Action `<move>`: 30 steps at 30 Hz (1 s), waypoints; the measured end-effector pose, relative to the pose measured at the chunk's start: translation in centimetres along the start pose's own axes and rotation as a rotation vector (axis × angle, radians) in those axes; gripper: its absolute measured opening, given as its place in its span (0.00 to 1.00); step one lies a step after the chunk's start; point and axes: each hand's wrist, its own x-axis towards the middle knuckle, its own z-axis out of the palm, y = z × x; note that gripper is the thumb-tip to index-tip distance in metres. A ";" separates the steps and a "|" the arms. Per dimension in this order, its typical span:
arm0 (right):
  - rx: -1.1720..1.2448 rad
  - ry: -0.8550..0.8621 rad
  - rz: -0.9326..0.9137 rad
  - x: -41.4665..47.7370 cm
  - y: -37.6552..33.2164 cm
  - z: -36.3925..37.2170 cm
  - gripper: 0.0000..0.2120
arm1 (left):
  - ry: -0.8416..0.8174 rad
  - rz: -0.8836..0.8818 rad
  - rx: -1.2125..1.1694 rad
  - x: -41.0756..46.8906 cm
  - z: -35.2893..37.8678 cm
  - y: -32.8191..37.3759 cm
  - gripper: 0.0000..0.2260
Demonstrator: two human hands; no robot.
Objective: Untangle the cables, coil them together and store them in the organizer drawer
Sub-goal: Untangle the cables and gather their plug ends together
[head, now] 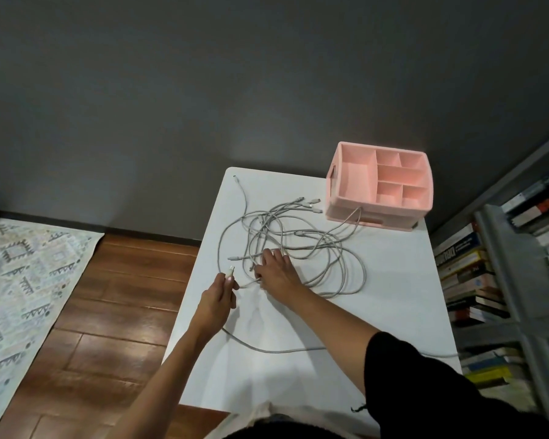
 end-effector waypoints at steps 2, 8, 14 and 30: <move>0.072 -0.014 0.053 0.1 0.0 -0.4 0.07 | 0.005 -0.003 -0.016 0.0 -0.2 -0.2 0.14; 0.702 0.229 0.248 1.1 0.4 -4.7 0.02 | 0.033 0.000 -0.026 0.2 -0.7 -0.2 0.15; 0.532 0.373 0.311 0.8 2.8 -8.9 0.06 | 0.023 0.054 -0.046 0.6 -0.4 1.4 0.15; 1.385 0.107 0.233 -5.2 5.0 -13.5 0.10 | 0.024 0.211 -0.272 0.5 0.4 5.6 0.14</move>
